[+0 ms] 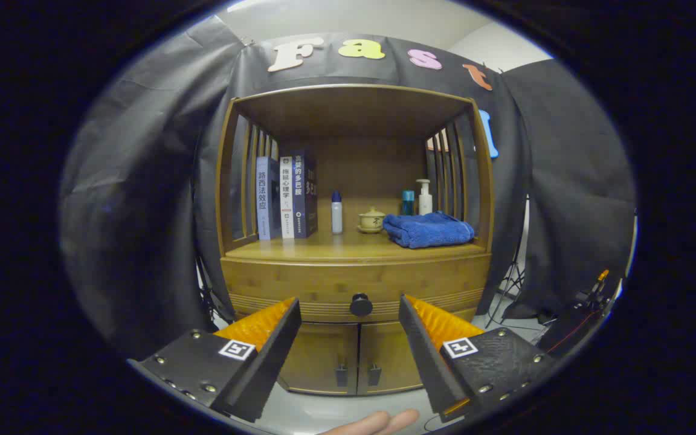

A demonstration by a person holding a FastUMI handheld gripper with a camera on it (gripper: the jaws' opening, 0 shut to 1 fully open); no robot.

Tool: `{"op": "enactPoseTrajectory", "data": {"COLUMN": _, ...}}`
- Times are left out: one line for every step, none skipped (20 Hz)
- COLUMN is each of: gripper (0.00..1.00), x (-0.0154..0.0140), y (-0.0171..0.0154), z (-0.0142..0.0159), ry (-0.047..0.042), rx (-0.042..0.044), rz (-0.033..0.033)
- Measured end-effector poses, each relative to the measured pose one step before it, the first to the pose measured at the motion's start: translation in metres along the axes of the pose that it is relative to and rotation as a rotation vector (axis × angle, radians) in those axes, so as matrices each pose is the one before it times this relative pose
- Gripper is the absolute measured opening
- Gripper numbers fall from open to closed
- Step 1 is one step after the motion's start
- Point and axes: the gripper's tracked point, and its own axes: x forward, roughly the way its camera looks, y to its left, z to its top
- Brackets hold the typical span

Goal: Pull open the drawer, take out the items inside it, and place them on the countertop above the cabinet.

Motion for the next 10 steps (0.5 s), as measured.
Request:
{"op": "enactPoseTrajectory", "data": {"gripper": 0.97, "x": 0.00140, "y": 0.00018, "z": -0.00123, "ry": 0.00299, "rx": 0.00159, "rz": 0.00188}}
{"op": "enactPoseTrajectory", "data": {"gripper": 0.97, "x": 0.00064, "y": -0.00009, "z": -0.00096, "ry": 0.00270, "rx": 0.00012, "rz": -0.00047}}
{"op": "enactPoseTrajectory", "data": {"gripper": 0.97, "x": 0.00048, "y": -0.00024, "z": -0.00086, "ry": 0.00101, "rx": -0.00119, "rz": 0.00036}}
{"op": "enactPoseTrajectory", "data": {"gripper": 0.97, "x": 0.00196, "y": 0.00009, "z": -0.00102, "ry": 0.00192, "rx": 0.00012, "rz": 0.00100}}
{"op": "enactPoseTrajectory", "data": {"gripper": 0.97, "x": 0.00233, "y": 0.00026, "z": -0.00180, "ry": 0.00137, "rx": -0.00006, "rz": 0.00182}}
{"op": "enactPoseTrajectory", "data": {"gripper": 0.97, "x": 0.00292, "y": -0.00029, "z": -0.00162, "ry": 0.00275, "rx": -0.00022, "rz": 0.00058}}
{"op": "enactPoseTrajectory", "data": {"gripper": 0.97, "x": 0.00206, "y": -0.00033, "z": -0.00196, "ry": 0.00203, "rx": -0.00049, "rz": -0.00191}}
{"op": "enactPoseTrajectory", "data": {"gripper": 0.97, "x": 0.00249, "y": 0.00001, "z": -0.00245, "ry": 0.00547, "rx": 0.00073, "rz": 0.00147}}
{"op": "enactPoseTrajectory", "data": {"gripper": 0.97, "x": 0.00367, "y": 0.00114, "z": -0.00352, "ry": 0.00303, "rx": 0.00003, "rz": 0.00372}}
{"op": "enactPoseTrajectory", "data": {"gripper": 0.97, "x": 0.00278, "y": 0.00047, "z": -0.00162, "ry": 0.00418, "rx": -0.00115, "rz": 0.00392}}
